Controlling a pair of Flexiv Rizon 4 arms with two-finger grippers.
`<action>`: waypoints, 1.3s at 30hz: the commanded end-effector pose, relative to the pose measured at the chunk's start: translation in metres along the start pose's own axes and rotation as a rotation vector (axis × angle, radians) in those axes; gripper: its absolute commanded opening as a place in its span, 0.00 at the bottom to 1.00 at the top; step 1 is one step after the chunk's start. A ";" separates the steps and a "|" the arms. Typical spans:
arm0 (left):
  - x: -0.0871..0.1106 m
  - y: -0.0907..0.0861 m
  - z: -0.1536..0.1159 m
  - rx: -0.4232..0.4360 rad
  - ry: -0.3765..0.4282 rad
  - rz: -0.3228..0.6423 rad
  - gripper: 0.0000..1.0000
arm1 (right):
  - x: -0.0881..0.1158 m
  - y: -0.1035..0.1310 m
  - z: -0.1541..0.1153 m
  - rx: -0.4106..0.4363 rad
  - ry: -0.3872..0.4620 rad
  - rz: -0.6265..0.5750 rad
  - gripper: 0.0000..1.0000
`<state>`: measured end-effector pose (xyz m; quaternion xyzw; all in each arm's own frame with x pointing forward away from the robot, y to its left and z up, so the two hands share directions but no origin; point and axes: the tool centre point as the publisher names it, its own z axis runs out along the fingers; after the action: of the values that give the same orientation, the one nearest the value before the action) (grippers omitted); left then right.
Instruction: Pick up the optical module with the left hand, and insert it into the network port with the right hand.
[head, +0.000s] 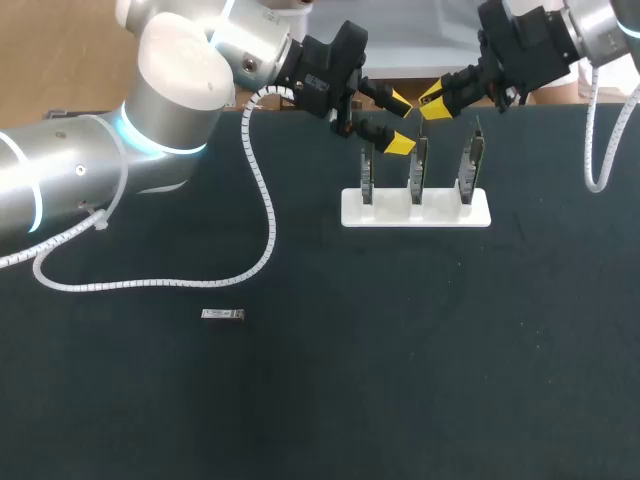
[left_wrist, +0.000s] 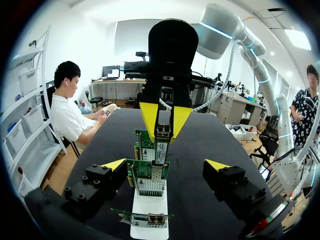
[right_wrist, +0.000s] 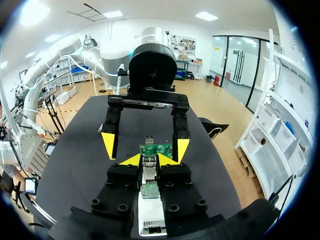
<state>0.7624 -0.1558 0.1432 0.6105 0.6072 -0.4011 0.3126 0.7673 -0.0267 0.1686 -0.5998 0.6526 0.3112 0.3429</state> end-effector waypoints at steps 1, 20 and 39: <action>0.000 0.000 0.000 -0.001 0.003 -0.001 1.00 | 0.002 -0.001 0.002 -0.003 -0.003 -0.001 0.00; 0.000 0.000 0.000 -0.001 0.003 -0.001 1.00 | 0.003 -0.002 0.002 -0.018 0.000 0.002 0.00; 0.000 0.000 0.000 -0.001 0.003 -0.001 1.00 | 0.000 -0.002 0.000 -0.019 -0.004 -0.017 0.00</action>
<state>0.7623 -0.1558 0.1432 0.6105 0.6072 -0.4011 0.3126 0.7680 -0.0269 0.1695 -0.6078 0.6443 0.3146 0.3413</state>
